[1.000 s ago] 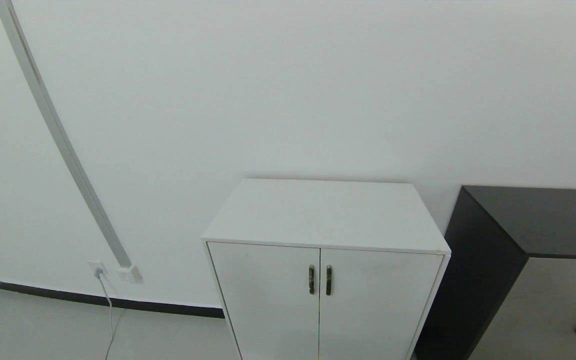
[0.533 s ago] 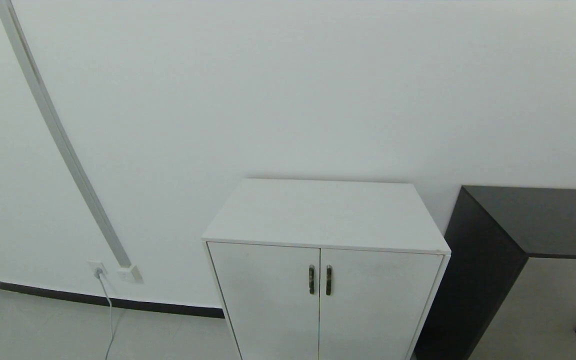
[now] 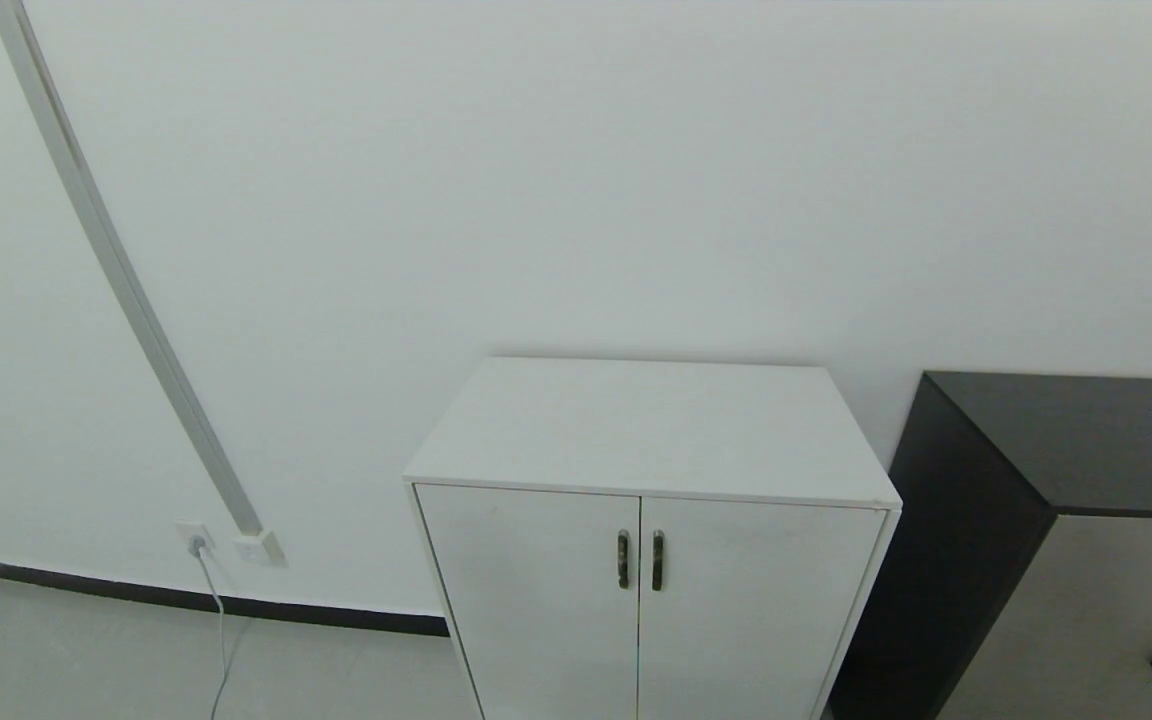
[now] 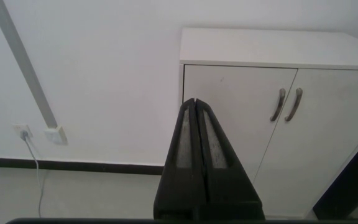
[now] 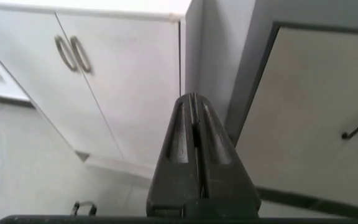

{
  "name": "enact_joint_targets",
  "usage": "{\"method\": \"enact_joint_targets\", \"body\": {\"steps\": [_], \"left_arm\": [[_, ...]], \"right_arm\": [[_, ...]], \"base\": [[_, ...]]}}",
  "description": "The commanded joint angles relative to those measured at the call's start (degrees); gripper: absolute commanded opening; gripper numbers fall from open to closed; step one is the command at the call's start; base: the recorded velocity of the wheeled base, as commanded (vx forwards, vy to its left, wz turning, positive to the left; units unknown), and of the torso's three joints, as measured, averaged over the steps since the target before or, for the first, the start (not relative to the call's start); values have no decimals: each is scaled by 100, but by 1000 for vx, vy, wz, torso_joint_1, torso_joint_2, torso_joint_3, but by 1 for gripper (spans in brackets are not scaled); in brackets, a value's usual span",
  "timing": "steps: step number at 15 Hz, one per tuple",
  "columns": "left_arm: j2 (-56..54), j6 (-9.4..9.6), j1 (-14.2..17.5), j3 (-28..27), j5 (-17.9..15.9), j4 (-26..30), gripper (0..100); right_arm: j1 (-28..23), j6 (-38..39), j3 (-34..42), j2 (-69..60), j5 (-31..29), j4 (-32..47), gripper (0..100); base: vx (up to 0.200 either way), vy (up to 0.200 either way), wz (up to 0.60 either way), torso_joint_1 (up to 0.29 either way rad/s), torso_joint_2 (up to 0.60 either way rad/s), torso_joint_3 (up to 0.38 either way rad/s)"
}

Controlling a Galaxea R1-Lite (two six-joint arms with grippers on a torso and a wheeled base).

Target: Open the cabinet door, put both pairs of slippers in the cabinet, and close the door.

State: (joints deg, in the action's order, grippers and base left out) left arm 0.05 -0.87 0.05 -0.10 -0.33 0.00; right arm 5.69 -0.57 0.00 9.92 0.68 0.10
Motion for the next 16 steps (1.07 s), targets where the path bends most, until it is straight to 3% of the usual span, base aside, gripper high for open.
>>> {"method": "enact_joint_targets", "body": {"steps": [1, 8, 10, 16], "left_arm": [[4, -1, 4, 1, -2, 0, 0], [4, 7, 4, 1, -2, 0, 0], [-5, 16, 4, 1, -2, 0, 0], [4, 16, 4, 1, -2, 0, 0]], "right_arm": [[-7, -4, 0, -386, 2, -1, 0], [-7, -13, -26, -421, -332, 17, 0], [-332, -57, -18, -412, -323, 8, 0], [-552, -31, -18, -984, -323, 8, 0]], "base": [[0, 0, 0, 0, 0, 0], [0, 0, 0, 0, 0, 0], [0, 0, 0, 0, 0, 0], [0, 0, 0, 0, 0, 0]]}}
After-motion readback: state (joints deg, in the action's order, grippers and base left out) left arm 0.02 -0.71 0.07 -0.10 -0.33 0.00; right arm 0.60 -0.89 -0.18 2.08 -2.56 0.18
